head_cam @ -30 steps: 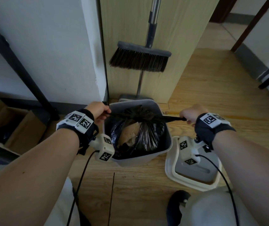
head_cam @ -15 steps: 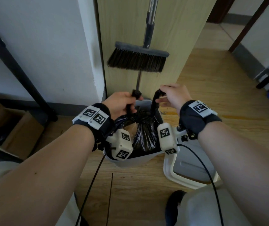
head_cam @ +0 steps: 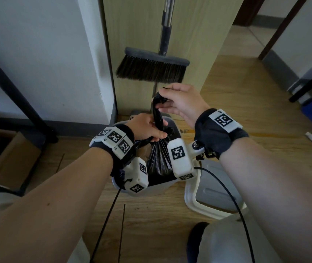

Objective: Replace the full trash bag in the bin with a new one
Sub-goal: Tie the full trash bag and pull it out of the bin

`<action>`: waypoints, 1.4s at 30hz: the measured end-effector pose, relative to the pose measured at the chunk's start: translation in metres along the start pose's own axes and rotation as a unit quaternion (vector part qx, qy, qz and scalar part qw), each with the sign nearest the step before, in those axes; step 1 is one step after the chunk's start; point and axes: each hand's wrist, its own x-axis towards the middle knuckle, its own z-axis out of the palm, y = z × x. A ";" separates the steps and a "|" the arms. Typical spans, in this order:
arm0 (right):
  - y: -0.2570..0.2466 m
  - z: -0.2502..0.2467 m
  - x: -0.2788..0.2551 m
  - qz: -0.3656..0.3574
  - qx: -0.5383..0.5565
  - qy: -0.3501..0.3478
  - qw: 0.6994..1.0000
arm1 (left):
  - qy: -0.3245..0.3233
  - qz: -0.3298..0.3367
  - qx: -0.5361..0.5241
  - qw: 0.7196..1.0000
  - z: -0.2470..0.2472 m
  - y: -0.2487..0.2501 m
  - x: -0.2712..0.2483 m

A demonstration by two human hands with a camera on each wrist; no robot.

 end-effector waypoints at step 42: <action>0.051 0.008 0.013 0.209 -0.183 -0.037 0.960 | 0.129 -0.072 -0.077 0.986 -0.027 -0.026 0.000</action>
